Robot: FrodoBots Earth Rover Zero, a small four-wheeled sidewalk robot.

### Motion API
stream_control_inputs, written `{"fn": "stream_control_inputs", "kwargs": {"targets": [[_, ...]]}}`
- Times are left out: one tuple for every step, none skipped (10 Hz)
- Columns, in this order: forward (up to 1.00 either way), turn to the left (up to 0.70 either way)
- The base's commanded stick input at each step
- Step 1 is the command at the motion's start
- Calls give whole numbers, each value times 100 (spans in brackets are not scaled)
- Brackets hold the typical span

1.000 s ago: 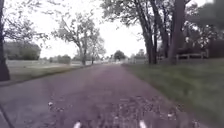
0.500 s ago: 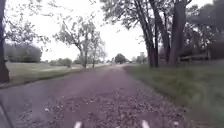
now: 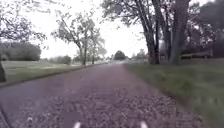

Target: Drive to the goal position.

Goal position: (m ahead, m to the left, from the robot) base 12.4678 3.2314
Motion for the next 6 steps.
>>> {"fn": "stream_control_inputs", "kwargs": {"targets": [[70, 0], [70, 0], [70, 0], [70, 0], [70, 0], [70, 0]]}}
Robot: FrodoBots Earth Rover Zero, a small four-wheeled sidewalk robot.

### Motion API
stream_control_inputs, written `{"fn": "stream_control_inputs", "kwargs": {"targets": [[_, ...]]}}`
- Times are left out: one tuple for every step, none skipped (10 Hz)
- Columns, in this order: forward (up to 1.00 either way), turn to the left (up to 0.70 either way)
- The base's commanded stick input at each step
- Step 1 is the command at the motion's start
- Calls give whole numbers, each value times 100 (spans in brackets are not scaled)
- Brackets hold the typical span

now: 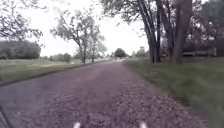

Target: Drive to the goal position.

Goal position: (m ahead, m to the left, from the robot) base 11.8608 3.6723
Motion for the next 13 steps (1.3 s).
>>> {"fn": "stream_control_inputs", "kwargs": {"targets": [[70, 0], [70, 0], [70, 0], [70, 0], [70, 0], [70, 0], [70, 0], [70, 0], [70, 0], [70, 0], [70, 0], [70, 0], [70, 0]]}}
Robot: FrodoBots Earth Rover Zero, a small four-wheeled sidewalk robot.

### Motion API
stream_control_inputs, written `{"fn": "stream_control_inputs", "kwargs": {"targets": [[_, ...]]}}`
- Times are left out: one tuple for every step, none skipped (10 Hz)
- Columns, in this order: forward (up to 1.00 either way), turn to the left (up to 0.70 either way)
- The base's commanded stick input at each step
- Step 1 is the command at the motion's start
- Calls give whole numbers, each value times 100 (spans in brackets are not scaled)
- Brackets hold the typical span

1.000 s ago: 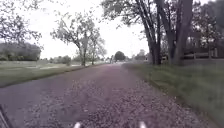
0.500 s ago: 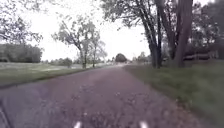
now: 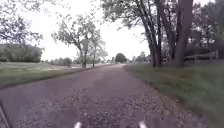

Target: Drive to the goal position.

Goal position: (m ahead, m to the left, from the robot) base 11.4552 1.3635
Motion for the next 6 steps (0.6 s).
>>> {"fn": "stream_control_inputs", "kwargs": {"targets": [[70, 0], [70, 0], [70, 0], [70, 0], [70, 0], [70, 0]]}}
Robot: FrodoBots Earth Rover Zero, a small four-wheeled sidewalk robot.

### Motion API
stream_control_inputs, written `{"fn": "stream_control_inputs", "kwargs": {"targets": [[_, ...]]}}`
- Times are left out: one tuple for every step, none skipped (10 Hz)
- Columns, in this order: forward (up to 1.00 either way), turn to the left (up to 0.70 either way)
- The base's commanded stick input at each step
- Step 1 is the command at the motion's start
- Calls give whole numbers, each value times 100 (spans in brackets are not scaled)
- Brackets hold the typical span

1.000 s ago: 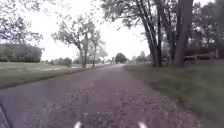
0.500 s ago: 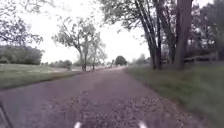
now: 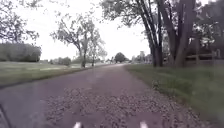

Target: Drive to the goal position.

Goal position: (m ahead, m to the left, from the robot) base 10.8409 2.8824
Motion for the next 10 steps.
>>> {"fn": "stream_control_inputs", "kwargs": {"targets": [[70, 0], [70, 0], [70, 0], [70, 0], [70, 0], [70, 0], [70, 0], [70, 0], [70, 0], [70, 0]]}}
